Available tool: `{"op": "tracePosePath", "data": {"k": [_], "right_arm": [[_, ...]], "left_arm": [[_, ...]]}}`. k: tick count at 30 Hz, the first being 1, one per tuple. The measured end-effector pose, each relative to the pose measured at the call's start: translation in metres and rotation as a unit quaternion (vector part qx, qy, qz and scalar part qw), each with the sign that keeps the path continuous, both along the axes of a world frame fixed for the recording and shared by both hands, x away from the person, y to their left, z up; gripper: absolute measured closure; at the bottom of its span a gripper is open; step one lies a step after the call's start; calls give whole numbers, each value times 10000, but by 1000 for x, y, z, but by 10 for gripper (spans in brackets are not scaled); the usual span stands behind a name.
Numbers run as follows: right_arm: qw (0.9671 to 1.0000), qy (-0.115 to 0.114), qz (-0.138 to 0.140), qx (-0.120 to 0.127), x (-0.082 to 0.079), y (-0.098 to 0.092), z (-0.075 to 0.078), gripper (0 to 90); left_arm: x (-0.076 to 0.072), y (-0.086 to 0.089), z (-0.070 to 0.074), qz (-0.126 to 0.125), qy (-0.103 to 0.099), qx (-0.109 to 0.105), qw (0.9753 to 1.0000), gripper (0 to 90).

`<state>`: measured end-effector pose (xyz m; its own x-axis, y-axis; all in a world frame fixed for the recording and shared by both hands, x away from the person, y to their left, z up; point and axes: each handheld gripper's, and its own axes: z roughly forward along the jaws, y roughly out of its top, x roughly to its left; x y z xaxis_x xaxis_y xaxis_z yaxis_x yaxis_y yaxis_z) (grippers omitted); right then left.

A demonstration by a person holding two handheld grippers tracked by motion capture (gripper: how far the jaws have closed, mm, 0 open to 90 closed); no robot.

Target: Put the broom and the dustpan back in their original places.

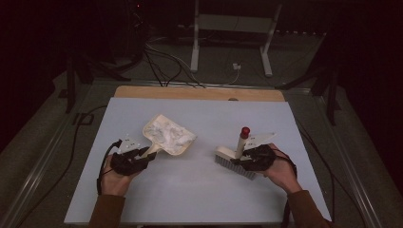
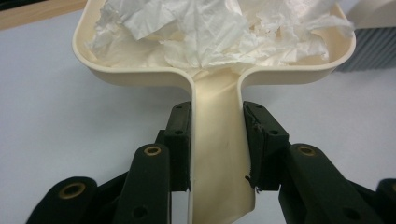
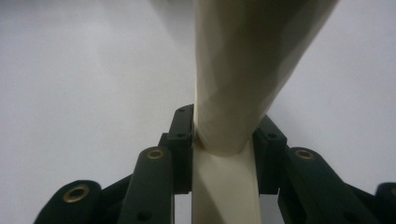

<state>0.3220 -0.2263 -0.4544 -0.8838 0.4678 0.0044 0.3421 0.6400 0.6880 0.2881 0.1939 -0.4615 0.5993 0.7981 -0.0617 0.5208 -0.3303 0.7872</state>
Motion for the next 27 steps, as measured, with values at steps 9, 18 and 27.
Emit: {"op": "tracePosePath", "data": {"k": [9,18,27], "right_arm": [[9980,-218,-365,469,-2,-6,15,530],[9907,-478,-941,863,-6,-8,30,556],[9770,-442,-1640,1289,-4,-5,29,632]], "left_arm": [[-3,3,-1,485,-55,86,9988,664],[-6,5,-4,909,-84,65,9958,664],[-11,5,-2,1324,-172,-33,9910,664]]}}
